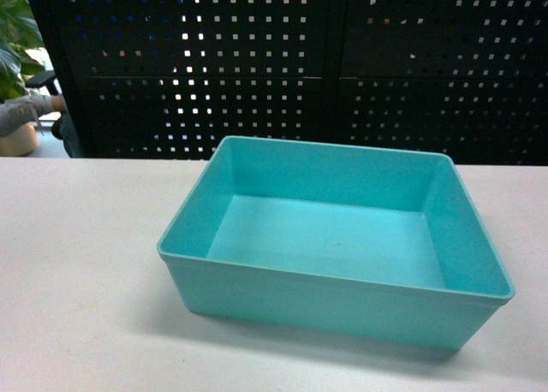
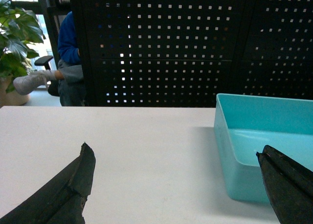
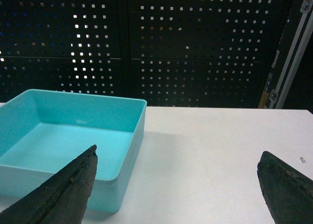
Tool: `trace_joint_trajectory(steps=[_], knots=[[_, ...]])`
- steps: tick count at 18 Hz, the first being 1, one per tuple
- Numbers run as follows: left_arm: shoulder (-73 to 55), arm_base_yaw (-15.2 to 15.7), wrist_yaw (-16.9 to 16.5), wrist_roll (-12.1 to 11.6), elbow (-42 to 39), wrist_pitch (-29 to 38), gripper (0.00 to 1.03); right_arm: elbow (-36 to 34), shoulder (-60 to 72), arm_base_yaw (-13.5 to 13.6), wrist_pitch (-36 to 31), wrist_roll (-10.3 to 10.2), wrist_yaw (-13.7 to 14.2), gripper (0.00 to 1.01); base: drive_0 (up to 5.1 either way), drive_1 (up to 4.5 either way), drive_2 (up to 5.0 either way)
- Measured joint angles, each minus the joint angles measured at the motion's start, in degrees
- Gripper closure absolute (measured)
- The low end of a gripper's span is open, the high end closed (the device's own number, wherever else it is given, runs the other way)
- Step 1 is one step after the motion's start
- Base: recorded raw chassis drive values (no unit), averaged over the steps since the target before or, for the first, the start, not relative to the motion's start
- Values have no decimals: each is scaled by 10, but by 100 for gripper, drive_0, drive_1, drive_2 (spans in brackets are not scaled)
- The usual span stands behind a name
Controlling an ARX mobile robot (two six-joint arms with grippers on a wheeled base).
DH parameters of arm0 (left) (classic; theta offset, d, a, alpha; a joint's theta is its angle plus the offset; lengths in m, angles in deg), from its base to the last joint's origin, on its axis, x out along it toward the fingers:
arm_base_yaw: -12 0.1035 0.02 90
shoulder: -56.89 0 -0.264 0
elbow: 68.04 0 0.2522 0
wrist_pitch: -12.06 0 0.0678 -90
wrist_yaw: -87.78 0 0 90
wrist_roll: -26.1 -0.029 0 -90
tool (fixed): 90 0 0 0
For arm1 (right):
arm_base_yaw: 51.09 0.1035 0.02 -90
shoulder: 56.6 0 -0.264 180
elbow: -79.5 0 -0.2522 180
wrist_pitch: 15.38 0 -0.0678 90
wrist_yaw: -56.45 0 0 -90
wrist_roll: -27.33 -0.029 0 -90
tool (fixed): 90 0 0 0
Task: Stack blue boxes stably on right
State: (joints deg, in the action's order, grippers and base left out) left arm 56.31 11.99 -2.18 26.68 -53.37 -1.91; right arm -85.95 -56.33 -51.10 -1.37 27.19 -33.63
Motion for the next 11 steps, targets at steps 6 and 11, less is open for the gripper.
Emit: trace_joint_trajectory(steps=[6, 11], knots=[[0, 0, 0, 0, 0, 0, 5, 0, 0, 0, 0, 0, 0, 3, 0, 0, 0], [0, 0, 0, 0, 0, 0, 5, 0, 0, 0, 0, 0, 0, 3, 0, 0, 0]])
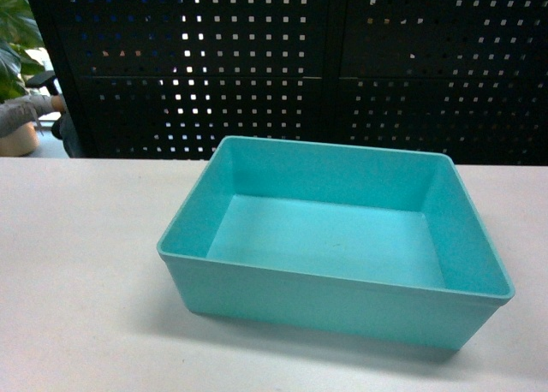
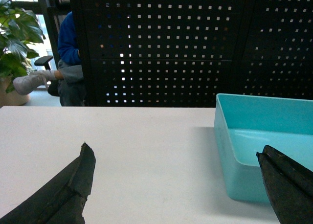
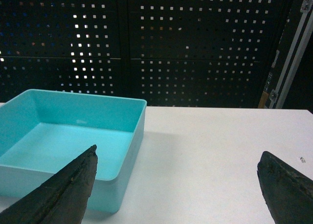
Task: Stack blue boxes stably on right
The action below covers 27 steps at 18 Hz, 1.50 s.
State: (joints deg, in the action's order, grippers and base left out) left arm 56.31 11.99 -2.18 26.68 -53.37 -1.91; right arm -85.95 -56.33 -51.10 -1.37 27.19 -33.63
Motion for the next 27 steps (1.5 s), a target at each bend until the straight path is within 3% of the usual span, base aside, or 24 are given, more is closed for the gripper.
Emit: trace_joint_trajectory(steps=[8, 9, 10, 11, 12, 13, 14, 15, 16, 17, 22, 23, 25, 27], knots=[[0, 0, 0, 0, 0, 0, 5, 0, 0, 0, 0, 0, 0, 3, 0, 0, 0], [-13, 4, -10, 1, 1, 27, 5, 0, 2, 1, -1, -1, 0, 3, 0, 0, 0], [-72, 25, -45, 15, 22, 52, 5, 6, 57, 35, -41, -14, 45, 3, 0, 0, 0], [-197, 59, -115, 55, 88, 19, 5, 36, 180, 96, -107, -31, 75, 3, 0, 0, 0], [-316, 72, -189, 95, 157, -20, 5, 95, 309, 120, -124, -54, 46, 3, 0, 0, 0], [-435, 64, -273, 119, 227, -61, 5, 179, 442, 101, -75, -94, -10, 3, 0, 0, 0], [-565, 61, -372, 134, 307, -129, 5, 259, 586, 85, -69, -140, -49, 3, 0, 0, 0], [-670, 71, -438, 136, 354, -132, 5, 309, 690, 87, -106, -152, -19, 3, 0, 0, 0], [-741, 85, -449, 136, 378, -118, 5, 338, 751, 90, -124, -156, 7, 3, 0, 0, 0], [-771, 93, -447, 136, 379, -124, 5, 337, 766, 90, -117, -160, 13, 3, 0, 0, 0], [-763, 90, -454, 136, 372, -123, 5, 334, 764, 91, -123, -164, 18, 3, 0, 0, 0], [-763, 90, -454, 136, 372, -123, 5, 344, 772, 104, -104, -164, 31, 3, 0, 0, 0], [-763, 90, -454, 136, 372, -123, 5, 405, 812, 104, -23, -163, 30, 3, 0, 0, 0], [-763, 90, -453, 136, 372, -123, 5, 540, 902, 88, 102, -159, -3, 3, 0, 0, 0]])
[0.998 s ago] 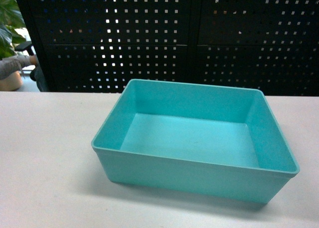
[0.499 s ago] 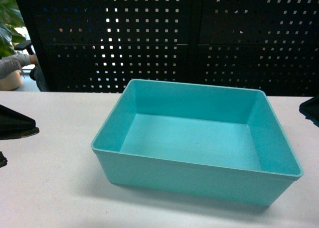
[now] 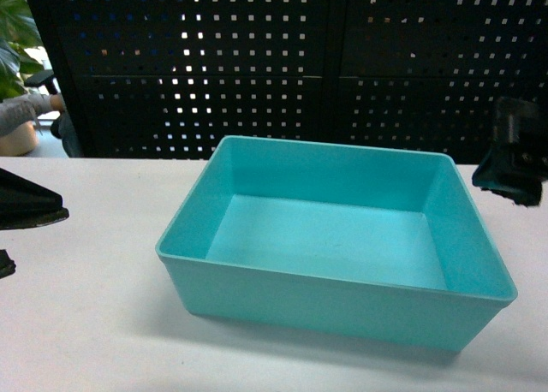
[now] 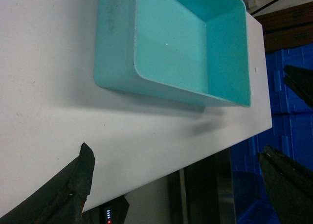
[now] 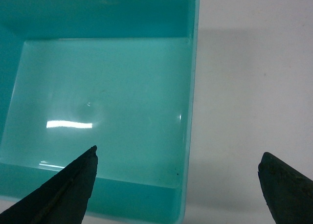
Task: Stack blue boxes stably on right
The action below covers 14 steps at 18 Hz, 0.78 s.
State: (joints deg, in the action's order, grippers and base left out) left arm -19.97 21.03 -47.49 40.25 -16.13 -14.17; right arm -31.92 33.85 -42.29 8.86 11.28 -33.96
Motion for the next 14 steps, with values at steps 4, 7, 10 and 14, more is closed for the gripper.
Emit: trace_joint_trajectory(steps=[4, 7, 10, 14], knots=[[0, 0, 0, 0, 0, 0, 5, 195, 141, -25, 179, -4, -48, 3, 0, 0, 0], [0, 0, 0, 0, 0, 0, 5, 248, 184, -32, 221, 3, -47, 3, 0, 0, 0], [0, 0, 0, 0, 0, -1, 5, 248, 211, -26, 197, 23, -21, 3, 0, 0, 0], [0, 0, 0, 0, 0, 0, 5, 232, 239, -20, 146, 31, -8, 3, 0, 0, 0]])
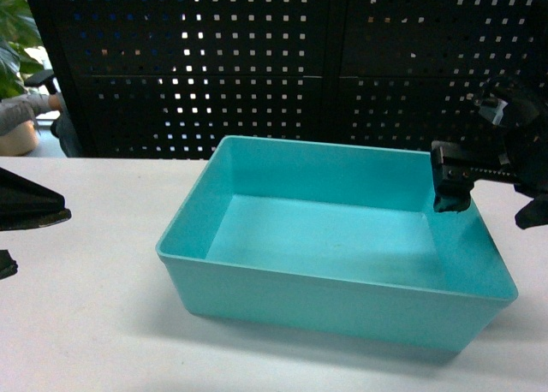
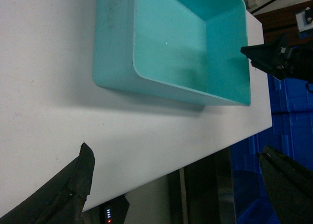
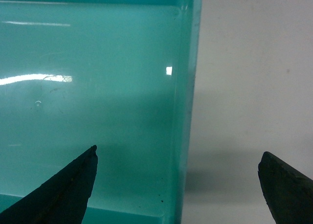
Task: Stack blue boxes stably on right
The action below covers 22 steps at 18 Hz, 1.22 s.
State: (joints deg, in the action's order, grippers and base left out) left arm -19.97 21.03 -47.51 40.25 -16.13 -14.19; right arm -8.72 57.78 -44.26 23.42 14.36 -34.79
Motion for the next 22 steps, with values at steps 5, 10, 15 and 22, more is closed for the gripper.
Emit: trace_joint_trajectory(steps=[5, 10, 15, 22], knots=[[0, 0, 0, 0, 0, 0, 5, -8, 9, 4, -12, -4, -15, 3, 0, 0, 0], [0, 0, 0, 0, 0, 0, 5, -13, 13, 7, -20, -2, 2, 11, 0, 0, 0], [0, 0, 0, 0, 0, 0, 5, -13, 27, 6, -19, -2, 3, 34, 0, 0, 0], [0, 0, 0, 0, 0, 0, 5, -73, 28, 15, -79, 16, 18, 99, 0, 0, 0]])
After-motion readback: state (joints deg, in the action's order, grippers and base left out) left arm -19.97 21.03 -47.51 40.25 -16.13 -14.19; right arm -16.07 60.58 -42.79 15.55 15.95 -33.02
